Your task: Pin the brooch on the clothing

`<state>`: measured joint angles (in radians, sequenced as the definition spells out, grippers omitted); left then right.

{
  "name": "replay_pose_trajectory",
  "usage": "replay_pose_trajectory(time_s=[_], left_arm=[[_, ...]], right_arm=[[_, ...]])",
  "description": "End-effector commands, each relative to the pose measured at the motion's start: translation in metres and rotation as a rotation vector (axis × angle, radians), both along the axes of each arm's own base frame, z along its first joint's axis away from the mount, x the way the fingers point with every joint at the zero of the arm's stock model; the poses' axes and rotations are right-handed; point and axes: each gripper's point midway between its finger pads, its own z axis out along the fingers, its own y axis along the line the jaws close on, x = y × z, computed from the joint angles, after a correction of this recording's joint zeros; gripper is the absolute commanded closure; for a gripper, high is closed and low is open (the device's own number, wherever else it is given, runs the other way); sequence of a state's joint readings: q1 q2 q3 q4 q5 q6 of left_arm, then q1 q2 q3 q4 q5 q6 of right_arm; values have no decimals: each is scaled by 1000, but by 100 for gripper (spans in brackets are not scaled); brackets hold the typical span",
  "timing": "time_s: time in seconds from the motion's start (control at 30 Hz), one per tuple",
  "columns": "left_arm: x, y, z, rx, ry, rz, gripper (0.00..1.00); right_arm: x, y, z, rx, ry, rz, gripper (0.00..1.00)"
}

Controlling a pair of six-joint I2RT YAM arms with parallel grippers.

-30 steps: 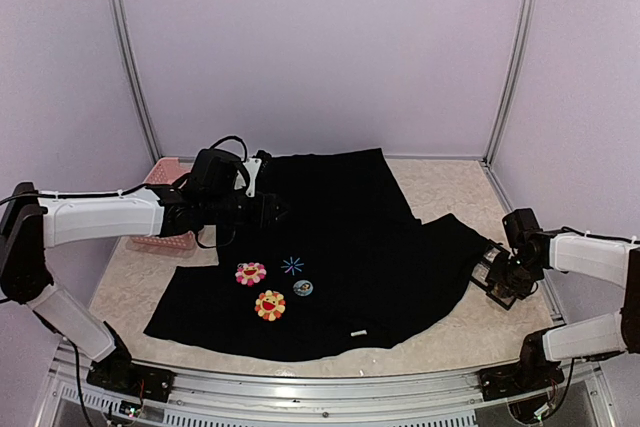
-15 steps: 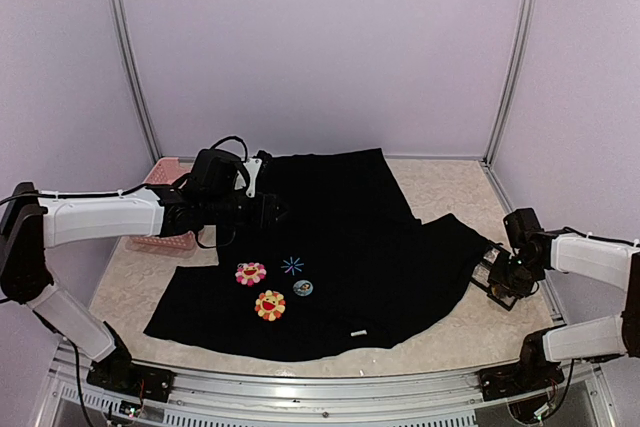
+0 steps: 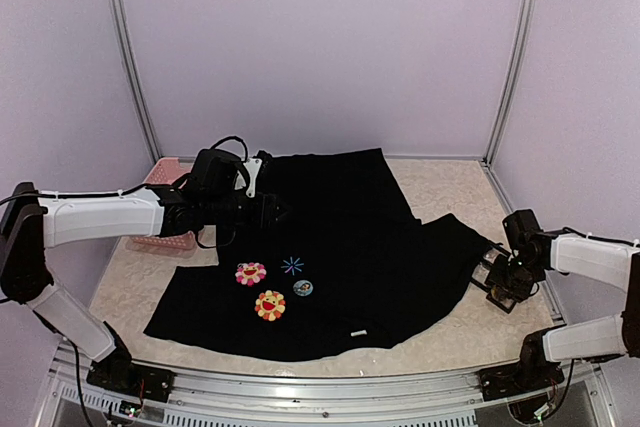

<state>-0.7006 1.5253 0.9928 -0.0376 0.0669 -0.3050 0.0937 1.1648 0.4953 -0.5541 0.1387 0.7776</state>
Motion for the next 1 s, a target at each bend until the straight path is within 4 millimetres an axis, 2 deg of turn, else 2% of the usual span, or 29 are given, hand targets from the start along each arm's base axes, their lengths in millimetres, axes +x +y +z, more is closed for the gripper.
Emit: replay_pose_trajectory(time_s=[0.0,0.33,0.97], left_arm=[[4,-2,9,-10,-20,-12,41],[4,-2,11,-15,-23,-12,41],[4,-2,10,-14,-23,-13,41]], right_arm=[[-16,1,-10,4,50,-12,52],[-6,1,11,2,-11,-15,59],[-7,14,19,9,-1,12,69]])
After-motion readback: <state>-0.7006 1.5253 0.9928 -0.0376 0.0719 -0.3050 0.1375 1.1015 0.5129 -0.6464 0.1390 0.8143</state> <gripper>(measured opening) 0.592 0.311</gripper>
